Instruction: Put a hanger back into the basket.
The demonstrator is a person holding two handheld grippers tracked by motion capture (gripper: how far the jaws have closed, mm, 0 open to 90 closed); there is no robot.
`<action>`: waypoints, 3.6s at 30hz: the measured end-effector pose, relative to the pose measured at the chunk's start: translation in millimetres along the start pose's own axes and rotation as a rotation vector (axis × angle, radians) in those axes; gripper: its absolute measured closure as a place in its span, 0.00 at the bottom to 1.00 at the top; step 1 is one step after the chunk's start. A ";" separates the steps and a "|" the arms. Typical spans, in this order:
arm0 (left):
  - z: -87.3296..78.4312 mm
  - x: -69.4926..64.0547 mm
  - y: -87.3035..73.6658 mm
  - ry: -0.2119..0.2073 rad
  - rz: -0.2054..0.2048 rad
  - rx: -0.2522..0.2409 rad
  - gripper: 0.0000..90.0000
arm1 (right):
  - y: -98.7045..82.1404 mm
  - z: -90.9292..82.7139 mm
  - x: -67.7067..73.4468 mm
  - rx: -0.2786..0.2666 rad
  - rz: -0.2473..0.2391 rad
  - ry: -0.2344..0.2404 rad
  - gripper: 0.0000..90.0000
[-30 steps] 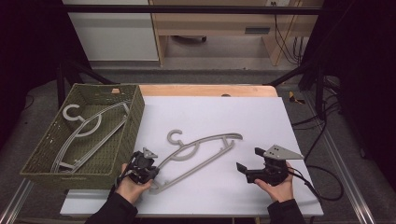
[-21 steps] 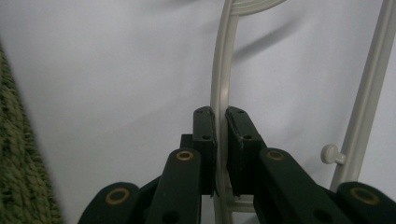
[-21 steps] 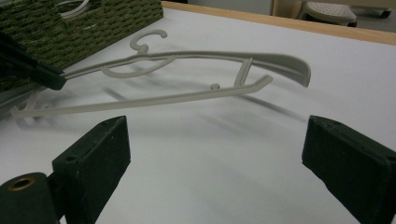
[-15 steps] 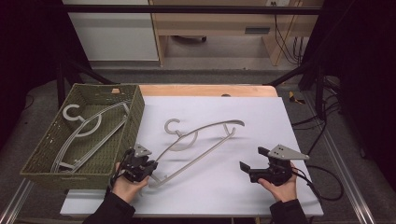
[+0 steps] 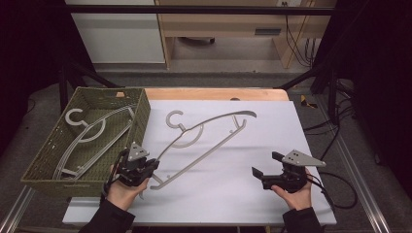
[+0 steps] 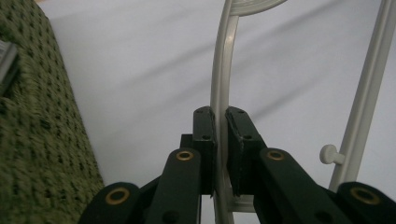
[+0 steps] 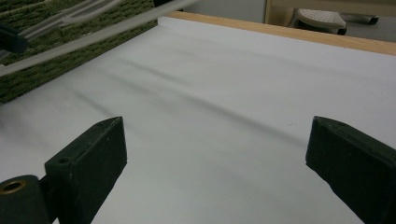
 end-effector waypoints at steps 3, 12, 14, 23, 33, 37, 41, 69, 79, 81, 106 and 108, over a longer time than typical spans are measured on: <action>-8.7 5.9 5.3 0.013 0.003 -0.015 0.92 | 1.5 -0.7 -1.1 -0.008 0.002 -0.006 0.05; -42.9 35.8 22.0 0.072 -0.001 -0.053 0.92 | 5.0 -5.5 -5.1 -0.023 0.006 -0.026 0.02; -50.1 43.9 24.1 0.088 0.005 -0.055 0.92 | 5.3 -6.1 -5.2 -0.023 0.007 -0.024 0.02; -68.4 81.4 26.4 0.129 0.003 -0.048 0.92 | 6.3 -6.8 -5.6 -0.026 0.009 -0.025 0.02; -86.0 130.1 22.8 0.188 -0.030 -0.048 0.92 | 7.0 -7.9 -7.0 -0.028 0.009 -0.029 0.02; -92.5 149.7 15.4 0.215 -0.038 -0.033 0.92 | 6.2 -7.3 -7.2 -0.022 0.004 -0.030 0.02; -98.4 168.0 6.7 0.244 -0.042 -0.014 0.92 | 5.9 -6.8 -6.6 -0.021 0.011 -0.029 0.02; -98.4 244.6 -83.7 0.411 -0.104 0.152 0.92 | 3.7 -3.5 -6.2 -0.008 0.001 -0.028 0.02; -103.1 254.1 -106.8 0.466 -0.094 0.209 0.92 | 3.2 -3.4 -6.1 -0.006 0.002 -0.029 0.02; -105.5 253.9 -110.9 0.463 -0.093 0.220 0.92 | 3.1 -3.3 -6.6 -0.004 -0.001 -0.032 0.02; -92.2 237.2 -139.2 0.467 -0.114 0.279 0.92 | 1.2 -0.7 -6.0 0.003 -0.003 -0.035 0.02; -92.6 235.8 -138.9 0.468 -0.111 0.281 0.91 | 0.5 0.3 -5.6 0.007 -0.003 -0.034 0.02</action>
Point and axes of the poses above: each handheld gripper's, and its own axes: z roughly forward along the jaws, y roughly out of its top, x roughly to its left, the point moved 10 cm from there along z, roughly forward along the jaws, and after that the axes turned 12 degrees about z, right-handed, at the moved point
